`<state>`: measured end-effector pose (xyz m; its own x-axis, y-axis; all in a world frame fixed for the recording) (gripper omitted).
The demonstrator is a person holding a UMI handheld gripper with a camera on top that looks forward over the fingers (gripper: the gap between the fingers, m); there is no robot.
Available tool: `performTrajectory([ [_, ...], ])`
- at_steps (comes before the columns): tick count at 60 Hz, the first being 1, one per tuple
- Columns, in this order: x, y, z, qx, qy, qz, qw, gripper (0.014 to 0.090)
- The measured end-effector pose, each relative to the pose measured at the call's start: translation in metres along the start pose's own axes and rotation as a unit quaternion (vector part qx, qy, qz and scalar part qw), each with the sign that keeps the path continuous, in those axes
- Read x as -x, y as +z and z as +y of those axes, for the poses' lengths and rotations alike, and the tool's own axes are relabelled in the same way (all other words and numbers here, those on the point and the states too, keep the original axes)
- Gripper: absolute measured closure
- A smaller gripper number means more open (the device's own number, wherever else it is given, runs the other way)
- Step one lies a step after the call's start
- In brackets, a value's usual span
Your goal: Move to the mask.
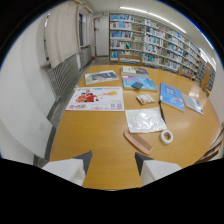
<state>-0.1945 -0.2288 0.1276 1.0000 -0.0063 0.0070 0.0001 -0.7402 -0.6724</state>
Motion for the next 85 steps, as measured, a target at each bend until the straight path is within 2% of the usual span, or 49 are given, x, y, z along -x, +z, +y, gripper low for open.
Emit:
performTrajectory([
  [7,-0.032,0.009,0.005,0.001,0.001,0.014,1.000,0.0198],
  [8,-0.014,0.004,-0.001,0.003,0.004,0.018,1.000,0.0199],
  [9,-0.044,0.008,0.007,0.002,0.002,0.017,1.000,0.0200],
  [17,-0.071,0.023,0.005,0.005,0.007,0.032,0.999,0.0199],
  [27,-0.105,0.046,-0.001,0.015,0.008,0.020,1.000,0.0201],
  [42,-0.138,0.110,-0.015,0.038,-0.013,0.006,0.999,0.0200],
  [64,-0.162,0.195,-0.050,0.048,-0.024,-0.006,0.999,0.0206],
  [85,-0.158,0.211,-0.059,0.058,-0.022,-0.019,0.998,0.0203],
])
